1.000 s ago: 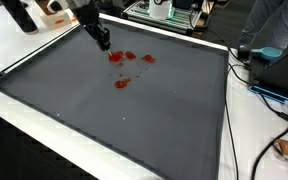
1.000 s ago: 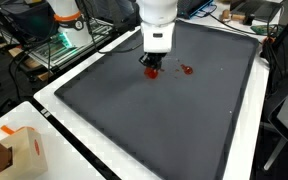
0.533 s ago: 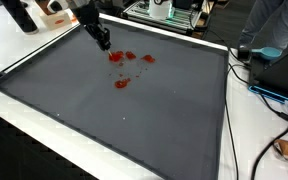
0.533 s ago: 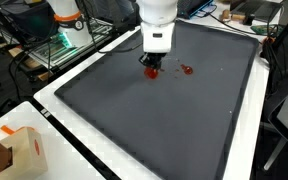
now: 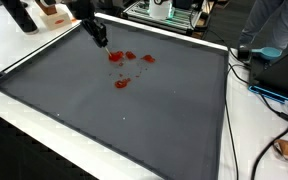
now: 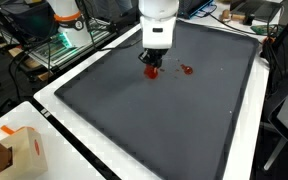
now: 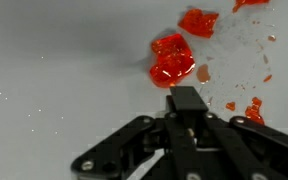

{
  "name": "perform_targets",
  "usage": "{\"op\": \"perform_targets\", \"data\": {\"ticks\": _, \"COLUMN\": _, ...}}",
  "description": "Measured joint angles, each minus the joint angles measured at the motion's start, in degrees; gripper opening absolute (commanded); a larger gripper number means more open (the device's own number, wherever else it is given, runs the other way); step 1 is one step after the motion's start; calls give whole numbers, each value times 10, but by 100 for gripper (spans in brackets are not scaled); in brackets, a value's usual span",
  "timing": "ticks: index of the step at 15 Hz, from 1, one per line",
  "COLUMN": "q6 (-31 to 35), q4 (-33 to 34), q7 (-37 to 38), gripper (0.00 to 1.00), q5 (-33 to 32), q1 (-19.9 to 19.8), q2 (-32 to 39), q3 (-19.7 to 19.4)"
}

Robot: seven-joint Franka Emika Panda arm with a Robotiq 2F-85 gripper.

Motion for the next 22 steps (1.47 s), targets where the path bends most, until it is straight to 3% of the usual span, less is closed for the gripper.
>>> {"op": "perform_targets", "data": {"ticks": 22, "q6": -103, "q4": 44, "q7": -13, "gripper": 3, "q5": 2, "q1": -5, "q2": -126, "q3": -12}}
